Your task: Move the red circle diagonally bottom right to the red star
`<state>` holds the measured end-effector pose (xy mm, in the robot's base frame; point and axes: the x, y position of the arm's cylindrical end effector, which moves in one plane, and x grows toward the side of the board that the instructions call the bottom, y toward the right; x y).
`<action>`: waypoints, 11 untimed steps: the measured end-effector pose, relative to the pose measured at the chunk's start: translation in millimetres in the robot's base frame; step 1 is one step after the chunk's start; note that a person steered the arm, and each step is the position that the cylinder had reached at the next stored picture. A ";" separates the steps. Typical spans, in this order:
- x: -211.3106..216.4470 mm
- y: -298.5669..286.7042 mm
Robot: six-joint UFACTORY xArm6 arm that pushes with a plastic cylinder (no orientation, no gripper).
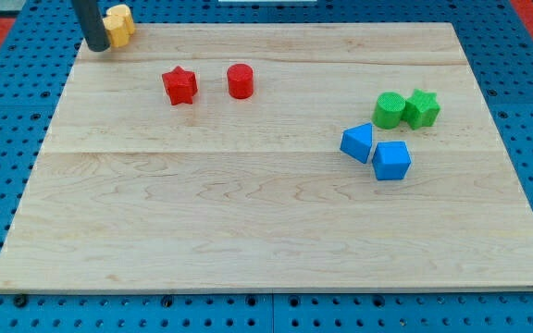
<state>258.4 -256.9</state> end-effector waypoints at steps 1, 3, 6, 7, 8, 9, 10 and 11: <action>30.5 -4.7; 38.9 -3.8; 38.9 -0.9; 39.3 -3.6; 39.1 -3.6; 38.1 -3.6; 37.7 -7.0; 32.3 -33.7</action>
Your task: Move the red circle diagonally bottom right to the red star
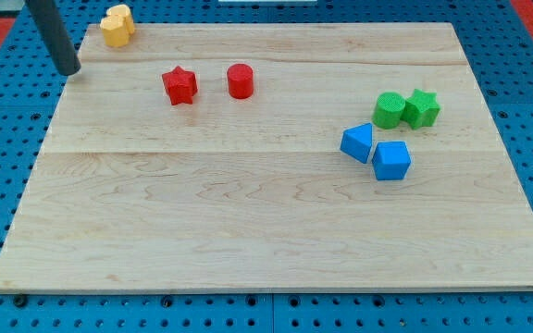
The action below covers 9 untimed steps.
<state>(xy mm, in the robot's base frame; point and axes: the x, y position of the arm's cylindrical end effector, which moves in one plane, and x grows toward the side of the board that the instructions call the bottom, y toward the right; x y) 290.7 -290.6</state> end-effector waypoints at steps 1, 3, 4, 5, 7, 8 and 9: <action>-15.0 4.9; -12.2 93.6; -15.9 137.5; -17.7 187.6; -22.9 274.5; 0.2 299.7; 49.4 268.0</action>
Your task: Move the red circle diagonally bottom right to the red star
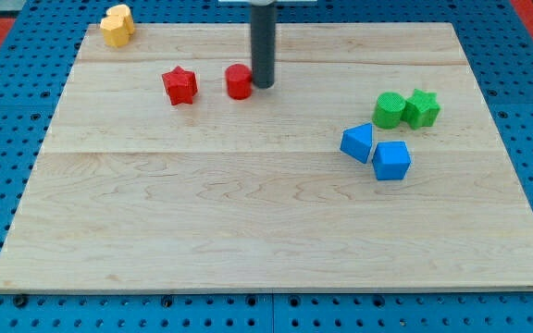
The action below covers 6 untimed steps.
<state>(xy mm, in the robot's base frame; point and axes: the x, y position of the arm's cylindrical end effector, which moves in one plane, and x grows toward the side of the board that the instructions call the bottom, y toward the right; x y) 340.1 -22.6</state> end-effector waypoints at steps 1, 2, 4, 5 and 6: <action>-29.3 14.1; -65.5 -21.6; -17.0 -16.1; -84.7 -9.2; -75.8 -88.6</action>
